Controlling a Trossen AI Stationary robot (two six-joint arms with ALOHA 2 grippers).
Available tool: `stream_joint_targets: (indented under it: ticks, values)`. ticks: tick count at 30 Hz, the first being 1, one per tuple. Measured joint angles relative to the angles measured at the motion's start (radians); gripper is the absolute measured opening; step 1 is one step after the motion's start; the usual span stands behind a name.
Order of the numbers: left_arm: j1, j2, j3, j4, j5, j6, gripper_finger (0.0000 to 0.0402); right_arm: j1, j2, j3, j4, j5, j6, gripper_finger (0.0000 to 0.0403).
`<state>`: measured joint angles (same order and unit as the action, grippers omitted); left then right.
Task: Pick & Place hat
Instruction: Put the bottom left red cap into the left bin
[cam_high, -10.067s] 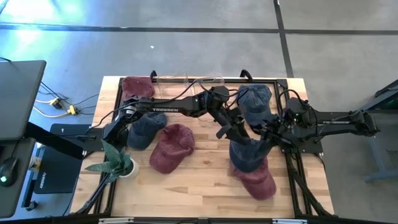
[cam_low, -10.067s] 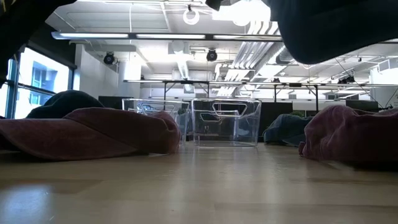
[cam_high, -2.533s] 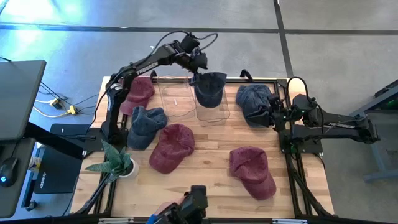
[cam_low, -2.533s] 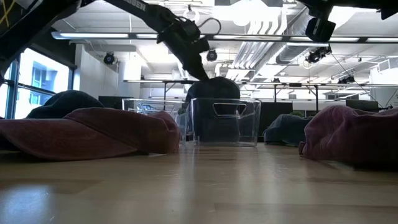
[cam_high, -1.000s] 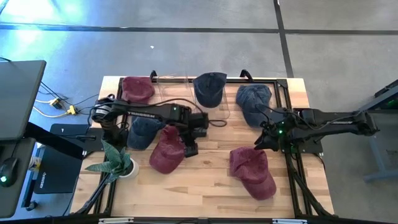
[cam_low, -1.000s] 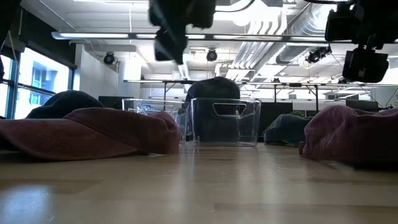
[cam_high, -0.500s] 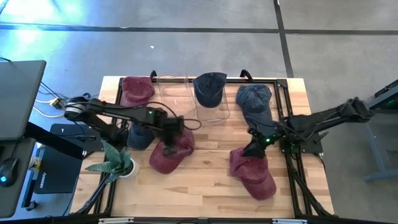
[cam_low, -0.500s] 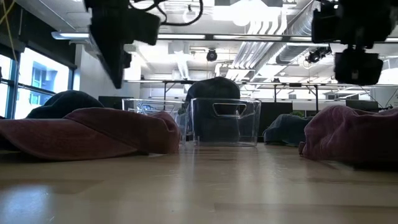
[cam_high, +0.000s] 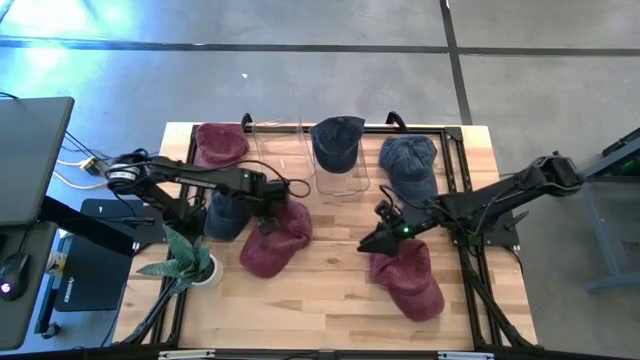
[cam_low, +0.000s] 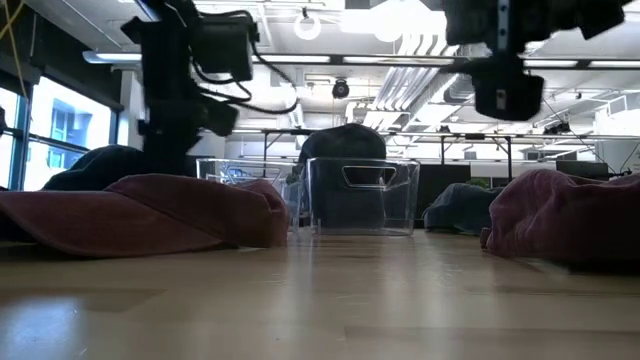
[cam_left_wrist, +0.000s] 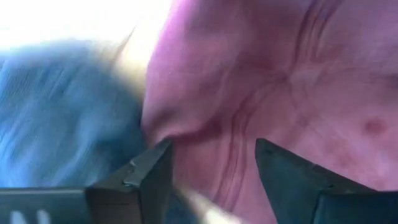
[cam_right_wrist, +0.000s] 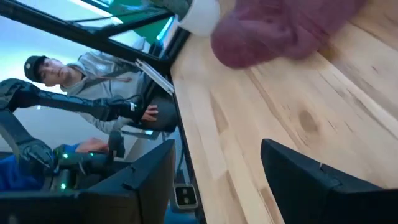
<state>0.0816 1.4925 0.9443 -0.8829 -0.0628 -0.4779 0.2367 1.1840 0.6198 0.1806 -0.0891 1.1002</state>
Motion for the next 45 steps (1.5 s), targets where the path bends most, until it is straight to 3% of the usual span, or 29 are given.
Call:
stream_joint_targets:
  ticks: [4, 14, 18, 25, 27, 31, 38, 45]
  values:
    - [-0.001, 0.003, 0.001, -0.006, 0.004, -0.023, 0.0250, 0.000, 0.054, 0.070, 0.002, 0.026, -0.052, 0.0232]
    - [0.003, 0.125, -0.001, -0.041, 0.080, -0.040, 0.0249, -0.010, 0.128, 0.153, -0.003, 0.060, -0.119, 0.0232]
    - [-0.004, 0.177, 0.000, -0.030, 0.154, -0.016, 0.0207, -0.010, 0.129, 0.153, -0.003, 0.088, -0.117, 0.0232]
    - [-0.044, 0.195, 0.011, 0.042, 0.284, -0.009, 0.0039, -0.007, 0.127, 0.152, -0.004, 0.111, -0.113, 0.0232]
    - [-0.059, 0.188, 0.024, 0.069, 0.319, -0.018, 0.0012, -0.006, 0.127, 0.152, -0.018, 0.111, -0.112, 0.0232]
    - [-0.080, 0.175, 0.068, 0.105, 0.369, -0.030, 0.0018, -0.006, 0.126, 0.151, -0.040, 0.111, -0.114, 0.0232]
    - [-0.111, 0.159, 0.184, 0.095, 0.367, -0.054, 0.0005, 0.040, 0.146, 0.151, -0.072, 0.148, -0.138, 0.0232]
    - [-0.109, 0.132, 0.274, 0.093, 0.356, -0.085, 0.0002, 0.107, 0.287, 0.151, 0.017, 0.186, -0.150, 0.0232]
